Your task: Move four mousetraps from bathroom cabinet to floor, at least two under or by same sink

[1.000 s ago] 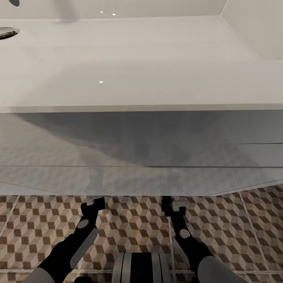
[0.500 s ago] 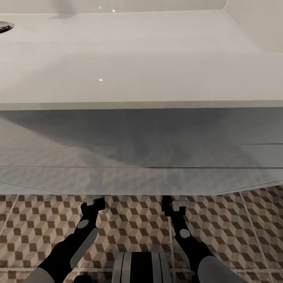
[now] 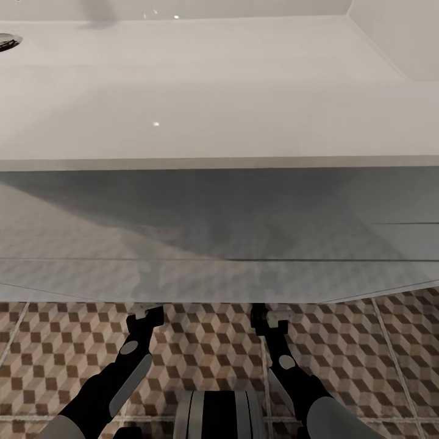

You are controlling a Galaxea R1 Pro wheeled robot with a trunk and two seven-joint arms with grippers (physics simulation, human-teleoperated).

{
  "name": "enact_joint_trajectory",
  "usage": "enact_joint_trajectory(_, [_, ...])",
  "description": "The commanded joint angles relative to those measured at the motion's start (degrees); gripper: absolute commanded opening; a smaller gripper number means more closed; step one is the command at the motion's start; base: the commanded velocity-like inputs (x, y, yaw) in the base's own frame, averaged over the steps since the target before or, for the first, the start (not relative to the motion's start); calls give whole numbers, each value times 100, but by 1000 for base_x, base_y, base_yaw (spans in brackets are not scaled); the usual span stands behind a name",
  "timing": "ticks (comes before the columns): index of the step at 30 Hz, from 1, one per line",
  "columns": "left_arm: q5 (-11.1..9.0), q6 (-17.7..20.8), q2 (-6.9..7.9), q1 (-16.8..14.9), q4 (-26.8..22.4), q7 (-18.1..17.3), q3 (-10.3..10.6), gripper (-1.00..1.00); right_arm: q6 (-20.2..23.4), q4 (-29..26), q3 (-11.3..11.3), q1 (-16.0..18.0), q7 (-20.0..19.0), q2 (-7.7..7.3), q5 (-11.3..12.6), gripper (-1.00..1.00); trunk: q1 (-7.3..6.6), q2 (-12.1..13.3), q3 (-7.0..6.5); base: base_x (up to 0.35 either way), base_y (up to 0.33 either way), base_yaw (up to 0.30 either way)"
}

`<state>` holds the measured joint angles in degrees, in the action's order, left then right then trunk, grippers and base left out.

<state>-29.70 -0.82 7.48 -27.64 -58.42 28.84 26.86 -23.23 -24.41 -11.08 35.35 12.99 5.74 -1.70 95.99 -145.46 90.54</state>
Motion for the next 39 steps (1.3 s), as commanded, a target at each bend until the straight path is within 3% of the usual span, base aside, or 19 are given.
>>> enact_joint_trajectory(1, [-43, -10, 8, -5, -6, 45, 27, -100, -10, 6, -32, 4, 40, -3, 0, -100, -1, -1, 3, 0, 0, 0])
enact_joint_trajectory(14, [2, -6, 21, -5, 15, 175, -31, -100, -6, -1, -28, 7, 51, 6, -6, -100, -1, -1, 3, 0, 0, 0])
enact_joint_trajectory(21, [-20, -6, 18, -5, -88, 874, 22, -100, -6, -2, -30, 7, 54, 6, -6, -100, -1, -1, 3, 0, 0, 0])
enact_joint_trajectory(24, [-19, 0, 21, -5, -217, 1003, 18, -100, -6, -2, -31, 7, 54, 6, -6, -100, -1, -1, 3, 0, 0, 0])
enact_joint_trajectory(39, [-21, 12, 19, -5, -275, 1040, 29, -100, -9, -13, -35, 7, 54, 6, -6, -100, -1, -1, 3, 0, 0, 0])
